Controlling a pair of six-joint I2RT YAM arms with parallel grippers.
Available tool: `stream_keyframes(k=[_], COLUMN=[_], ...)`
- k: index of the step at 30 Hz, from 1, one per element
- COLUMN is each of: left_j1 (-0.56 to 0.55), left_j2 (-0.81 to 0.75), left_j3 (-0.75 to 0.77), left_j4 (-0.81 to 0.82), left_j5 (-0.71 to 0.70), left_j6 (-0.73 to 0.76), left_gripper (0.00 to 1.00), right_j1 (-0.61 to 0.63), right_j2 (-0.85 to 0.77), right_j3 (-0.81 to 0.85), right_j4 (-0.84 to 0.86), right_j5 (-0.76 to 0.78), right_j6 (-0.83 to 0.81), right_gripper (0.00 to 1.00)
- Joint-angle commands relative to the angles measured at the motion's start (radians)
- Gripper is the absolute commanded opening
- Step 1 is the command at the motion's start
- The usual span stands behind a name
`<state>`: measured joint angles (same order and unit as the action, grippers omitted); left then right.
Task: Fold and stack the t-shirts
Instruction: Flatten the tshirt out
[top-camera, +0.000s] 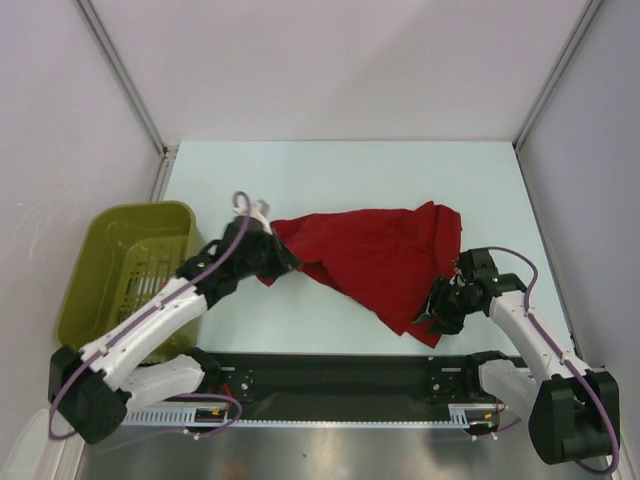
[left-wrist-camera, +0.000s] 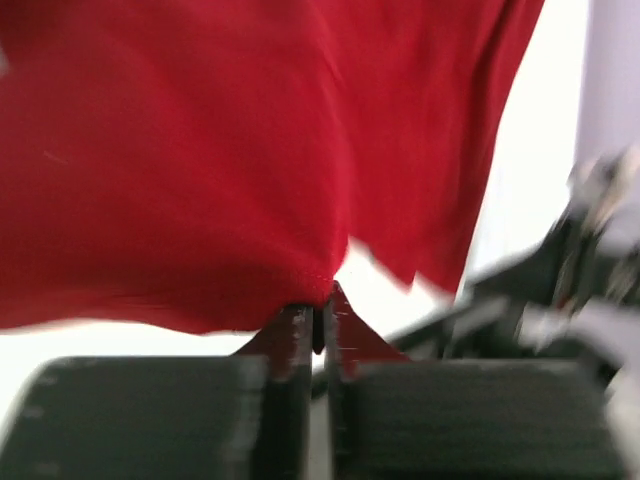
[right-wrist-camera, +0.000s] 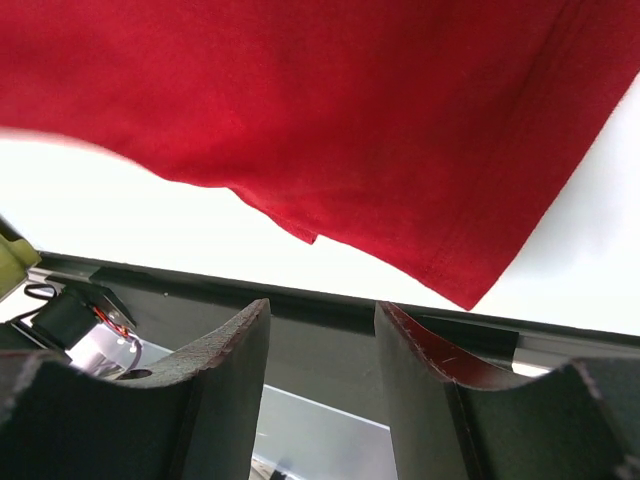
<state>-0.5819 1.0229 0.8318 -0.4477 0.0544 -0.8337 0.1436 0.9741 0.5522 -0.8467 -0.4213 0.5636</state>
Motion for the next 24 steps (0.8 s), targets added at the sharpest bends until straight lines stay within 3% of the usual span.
stream_keyframes(k=[1, 2, 3, 5, 7, 10, 13, 14, 16, 19, 24], left_j1=[-0.168, -0.188, -0.206, -0.21, -0.208, -0.197, -0.119, -0.084, 0.048, 0.198, 0.225], left_j2=[0.098, 0.173, 0.205, 0.244, 0.203, 0.053, -0.068, -0.087, -0.144, -0.182, -0.064], left_j3=[-0.052, -0.051, -0.04, 0.004, 0.027, -0.003, -0.116, -0.155, -0.289, -0.428, -0.41], left_j4=[-0.01, -0.006, -0.047, -0.106, -0.179, -0.198, -0.177, -0.163, -0.08, 0.05, 0.113], left_j5=[0.018, 0.078, 0.096, 0.088, 0.032, -0.05, -0.022, 0.004, 0.126, 0.226, 0.252], left_j6=[-0.083, -0.076, -0.061, 0.008, 0.051, 0.042, -0.004, -0.013, -0.037, -0.076, -0.044], left_gripper=[0.11, 0.34, 0.46, 0.64, 0.68, 0.68, 0.62, 0.53, 0.45, 0.41, 0.42], right_j1=[-0.007, -0.009, -0.01, -0.012, -0.012, -0.015, -0.012, -0.013, -0.015, -0.015, -0.015], right_j2=[0.009, 0.012, 0.011, 0.008, 0.005, -0.014, -0.038, -0.043, -0.052, -0.055, -0.058], right_j3=[0.048, 0.051, 0.052, 0.057, 0.06, 0.052, 0.035, 0.032, 0.026, 0.025, 0.026], right_j4=[0.001, -0.002, -0.002, -0.008, -0.017, -0.028, -0.032, -0.031, -0.028, -0.032, -0.04], right_j5=[-0.016, -0.016, -0.016, -0.011, -0.005, -0.001, 0.001, 0.001, -0.004, -0.001, -0.001], right_j6=[-0.018, -0.019, -0.019, -0.019, -0.024, -0.021, -0.008, -0.001, 0.005, 0.007, 0.018], right_gripper=[0.52, 0.52, 0.52, 0.52, 0.52, 0.52, 0.52, 0.52, 0.52, 0.52, 0.52])
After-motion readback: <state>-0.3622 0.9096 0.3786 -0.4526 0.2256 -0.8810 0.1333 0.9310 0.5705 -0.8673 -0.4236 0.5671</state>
